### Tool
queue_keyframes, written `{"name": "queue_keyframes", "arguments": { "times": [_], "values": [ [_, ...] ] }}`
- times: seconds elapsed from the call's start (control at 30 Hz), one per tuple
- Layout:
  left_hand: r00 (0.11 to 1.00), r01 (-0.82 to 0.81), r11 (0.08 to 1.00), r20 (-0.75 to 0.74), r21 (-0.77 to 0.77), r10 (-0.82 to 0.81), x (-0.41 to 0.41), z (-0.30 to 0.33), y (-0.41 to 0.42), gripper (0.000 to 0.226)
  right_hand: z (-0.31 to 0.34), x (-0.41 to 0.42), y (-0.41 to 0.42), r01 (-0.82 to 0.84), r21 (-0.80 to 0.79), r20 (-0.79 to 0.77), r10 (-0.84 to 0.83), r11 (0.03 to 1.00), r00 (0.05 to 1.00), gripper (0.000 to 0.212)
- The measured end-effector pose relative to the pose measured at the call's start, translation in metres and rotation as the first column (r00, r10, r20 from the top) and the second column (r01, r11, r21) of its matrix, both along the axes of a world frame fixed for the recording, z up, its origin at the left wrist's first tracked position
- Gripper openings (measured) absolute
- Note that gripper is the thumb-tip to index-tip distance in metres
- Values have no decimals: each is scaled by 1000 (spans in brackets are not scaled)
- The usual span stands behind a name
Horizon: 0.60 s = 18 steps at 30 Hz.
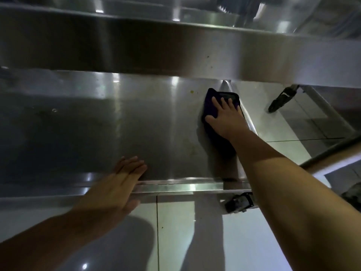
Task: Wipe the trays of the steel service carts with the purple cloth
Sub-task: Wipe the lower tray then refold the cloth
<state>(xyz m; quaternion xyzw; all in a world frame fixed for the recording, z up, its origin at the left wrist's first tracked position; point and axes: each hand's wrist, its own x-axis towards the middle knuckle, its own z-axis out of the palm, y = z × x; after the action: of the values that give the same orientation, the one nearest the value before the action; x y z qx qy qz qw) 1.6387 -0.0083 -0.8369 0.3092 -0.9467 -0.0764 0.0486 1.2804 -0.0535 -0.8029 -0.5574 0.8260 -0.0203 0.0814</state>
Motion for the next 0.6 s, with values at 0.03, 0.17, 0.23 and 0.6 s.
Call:
{"name": "queue_keyframes", "arguments": {
  "times": [0.03,0.17,0.23,0.6],
  "values": [
    [996,-42,999,-73,9,42,10,-3,0,59,0,1,-1,-25,13,4,25,1000,1000,70],
    [957,-128,992,-265,-11,121,21,-2,3,30,2,32,19,-228,20,22,228,973,973,72],
    [954,-134,990,-277,-39,118,16,4,4,26,0,57,40,-340,14,42,340,940,940,74],
    [930,-194,980,-308,54,201,22,6,1,36,-1,140,95,-542,66,160,527,838,834,72]
  ]
}}
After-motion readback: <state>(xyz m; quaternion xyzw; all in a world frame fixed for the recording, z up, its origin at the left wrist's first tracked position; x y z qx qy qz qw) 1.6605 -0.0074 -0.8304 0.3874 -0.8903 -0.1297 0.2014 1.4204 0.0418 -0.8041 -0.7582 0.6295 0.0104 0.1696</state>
